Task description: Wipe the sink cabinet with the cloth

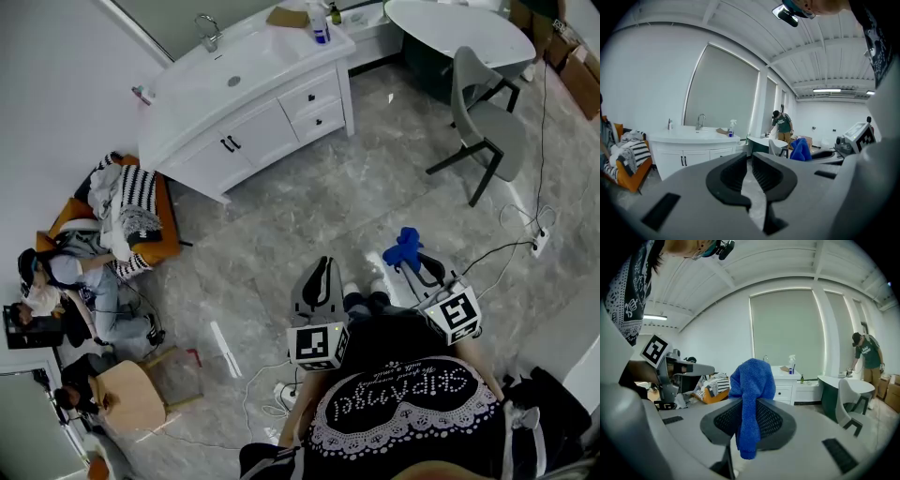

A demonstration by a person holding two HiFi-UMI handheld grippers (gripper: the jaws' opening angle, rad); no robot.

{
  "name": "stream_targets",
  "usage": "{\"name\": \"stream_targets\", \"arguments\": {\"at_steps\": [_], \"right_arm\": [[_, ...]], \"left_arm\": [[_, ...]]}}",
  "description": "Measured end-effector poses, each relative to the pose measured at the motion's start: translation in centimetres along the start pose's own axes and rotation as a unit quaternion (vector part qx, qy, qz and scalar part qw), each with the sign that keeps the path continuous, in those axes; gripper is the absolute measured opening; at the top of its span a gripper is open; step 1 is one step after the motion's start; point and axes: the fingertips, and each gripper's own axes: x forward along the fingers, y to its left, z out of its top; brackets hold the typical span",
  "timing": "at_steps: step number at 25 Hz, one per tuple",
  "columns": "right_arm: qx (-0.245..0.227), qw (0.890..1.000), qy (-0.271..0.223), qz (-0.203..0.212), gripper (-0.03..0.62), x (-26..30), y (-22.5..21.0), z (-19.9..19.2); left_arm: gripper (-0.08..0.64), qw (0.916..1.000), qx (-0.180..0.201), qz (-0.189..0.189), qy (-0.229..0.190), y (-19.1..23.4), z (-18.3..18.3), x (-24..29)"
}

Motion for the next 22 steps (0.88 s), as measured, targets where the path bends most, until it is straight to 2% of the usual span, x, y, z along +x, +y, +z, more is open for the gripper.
{"name": "stream_targets", "arguments": {"at_steps": [3, 6, 9, 14, 19, 22], "right_arm": [[0.002, 1.0, -0.02, 0.001, 0.08, -0.7, -1.0, 0.2], [0.034, 0.999, -0.038, 0.0, 0.08, -1.2, -2.7, 0.2], [0.065, 0.998, -0.025, -0.007, 0.08, -1.2, -4.1, -0.7], [0.082, 0.997, -0.011, 0.011, 0.081, 0.1, -5.1, -1.2], [0.089, 0.996, 0.007, 0.024, 0.08, 4.2, -6.3, -0.3], [0.091, 0.996, 0.011, 0.018, 0.081, 7.3, -7.5, 1.2]], "left_arm": [[0.038, 1.0, 0.0, 0.004, -0.002, -0.5, -0.1, 0.5], [0.038, 1.0, -0.005, 0.004, 0.004, -1.2, -0.9, 1.5], [0.038, 0.9999, -0.01, 0.001, 0.009, -1.8, -1.3, 2.5], [0.038, 0.9998, -0.007, -0.003, 0.016, -2.0, -1.0, 4.6], [0.038, 0.9992, -0.018, 0.009, 0.034, 0.8, -0.4, 7.8], [0.038, 0.9992, -0.018, 0.014, 0.032, 3.3, 1.1, 10.0]]}}
